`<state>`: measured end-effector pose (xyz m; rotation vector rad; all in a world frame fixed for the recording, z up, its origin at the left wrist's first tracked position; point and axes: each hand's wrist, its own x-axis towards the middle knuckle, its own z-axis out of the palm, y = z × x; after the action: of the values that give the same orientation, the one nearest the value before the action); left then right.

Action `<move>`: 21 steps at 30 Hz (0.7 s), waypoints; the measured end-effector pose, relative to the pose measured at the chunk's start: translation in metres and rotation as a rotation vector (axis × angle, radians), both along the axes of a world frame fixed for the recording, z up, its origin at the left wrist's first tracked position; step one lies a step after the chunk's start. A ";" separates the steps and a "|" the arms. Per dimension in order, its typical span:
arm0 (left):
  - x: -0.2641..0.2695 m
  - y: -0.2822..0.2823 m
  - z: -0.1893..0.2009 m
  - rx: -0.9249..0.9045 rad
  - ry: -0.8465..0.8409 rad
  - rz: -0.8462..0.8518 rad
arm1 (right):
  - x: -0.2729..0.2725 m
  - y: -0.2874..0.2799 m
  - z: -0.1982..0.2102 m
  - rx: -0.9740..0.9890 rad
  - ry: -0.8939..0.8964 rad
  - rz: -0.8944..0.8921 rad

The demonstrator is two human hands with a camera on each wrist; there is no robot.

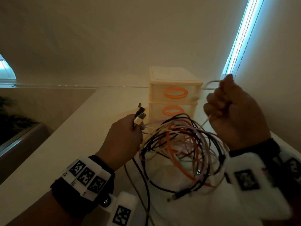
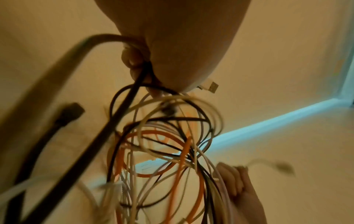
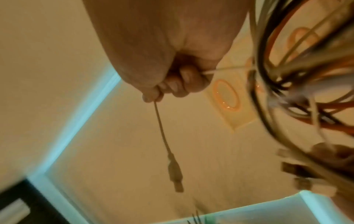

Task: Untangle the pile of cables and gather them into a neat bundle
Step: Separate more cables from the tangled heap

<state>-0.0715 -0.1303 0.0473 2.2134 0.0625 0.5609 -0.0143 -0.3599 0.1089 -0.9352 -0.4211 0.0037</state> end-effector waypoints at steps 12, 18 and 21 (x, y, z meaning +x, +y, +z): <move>0.002 0.008 0.002 -0.173 -0.046 0.054 | 0.004 -0.023 -0.015 -0.764 -0.328 -0.096; -0.001 0.006 0.006 -0.080 -0.136 0.025 | 0.007 -0.028 -0.012 -1.002 -0.519 -0.575; -0.005 0.006 0.009 -0.024 -0.188 0.007 | -0.011 -0.024 0.004 -0.790 -0.689 -0.736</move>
<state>-0.0761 -0.1247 0.0566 2.1280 -0.0207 0.7654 -0.0257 -0.3844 0.1133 -1.8374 -0.7037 -0.9003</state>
